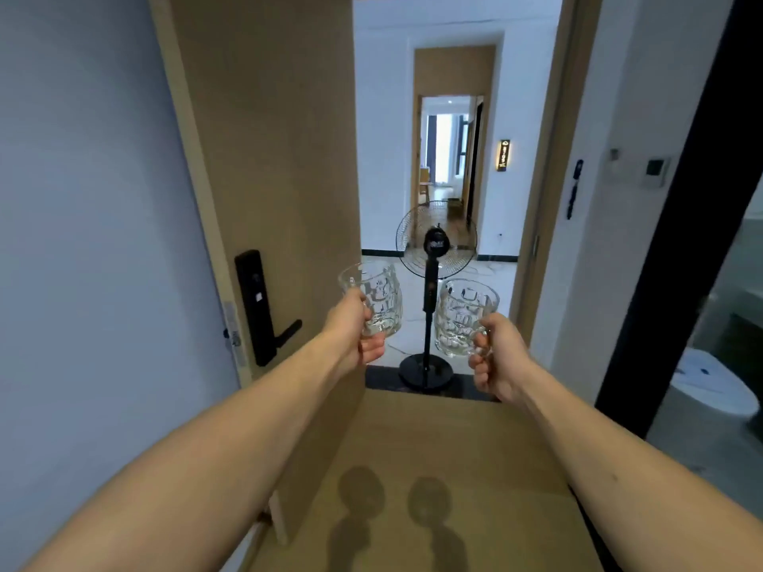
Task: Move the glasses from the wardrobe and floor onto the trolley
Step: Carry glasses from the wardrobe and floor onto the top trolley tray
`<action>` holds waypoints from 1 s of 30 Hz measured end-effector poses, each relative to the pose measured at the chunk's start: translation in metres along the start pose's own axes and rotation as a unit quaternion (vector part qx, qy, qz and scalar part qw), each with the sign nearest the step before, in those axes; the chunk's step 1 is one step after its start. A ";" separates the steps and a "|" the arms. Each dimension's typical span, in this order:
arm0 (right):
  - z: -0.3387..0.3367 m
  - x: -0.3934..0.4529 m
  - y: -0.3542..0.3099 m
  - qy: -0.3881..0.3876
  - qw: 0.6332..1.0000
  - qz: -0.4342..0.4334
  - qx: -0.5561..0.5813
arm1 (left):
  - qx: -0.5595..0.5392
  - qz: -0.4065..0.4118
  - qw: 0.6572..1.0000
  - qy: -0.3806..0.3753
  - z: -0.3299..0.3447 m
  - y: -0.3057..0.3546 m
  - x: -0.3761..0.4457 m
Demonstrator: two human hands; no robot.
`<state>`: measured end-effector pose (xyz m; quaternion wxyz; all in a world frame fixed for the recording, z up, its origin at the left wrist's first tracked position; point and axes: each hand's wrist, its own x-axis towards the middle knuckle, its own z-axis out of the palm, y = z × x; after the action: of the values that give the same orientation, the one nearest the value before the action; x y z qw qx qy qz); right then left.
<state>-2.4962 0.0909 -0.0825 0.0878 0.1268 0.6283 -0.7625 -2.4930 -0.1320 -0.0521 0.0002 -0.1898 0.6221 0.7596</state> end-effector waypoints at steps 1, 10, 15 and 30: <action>0.001 -0.001 -0.002 -0.015 1.000 0.001 -0.007 | -0.005 0.010 1.000 0.018 -0.002 0.000 -0.005; 0.029 -0.011 0.006 -0.159 0.985 0.033 -0.048 | -0.028 0.013 0.987 0.158 -0.029 -0.010 -0.065; 0.070 -0.043 0.016 -0.244 0.966 0.041 -0.072 | -0.053 0.026 0.974 0.220 -0.067 -0.016 -0.122; 0.235 -0.265 0.104 -0.445 0.878 0.086 -0.154 | -0.084 0.072 0.897 0.428 -0.270 -0.040 -0.392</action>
<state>-2.2329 -0.1663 -0.0577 0.4414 -0.1874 0.6196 -0.6214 -2.0416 -0.2853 -0.0186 -0.3366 -0.4505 0.5075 0.6528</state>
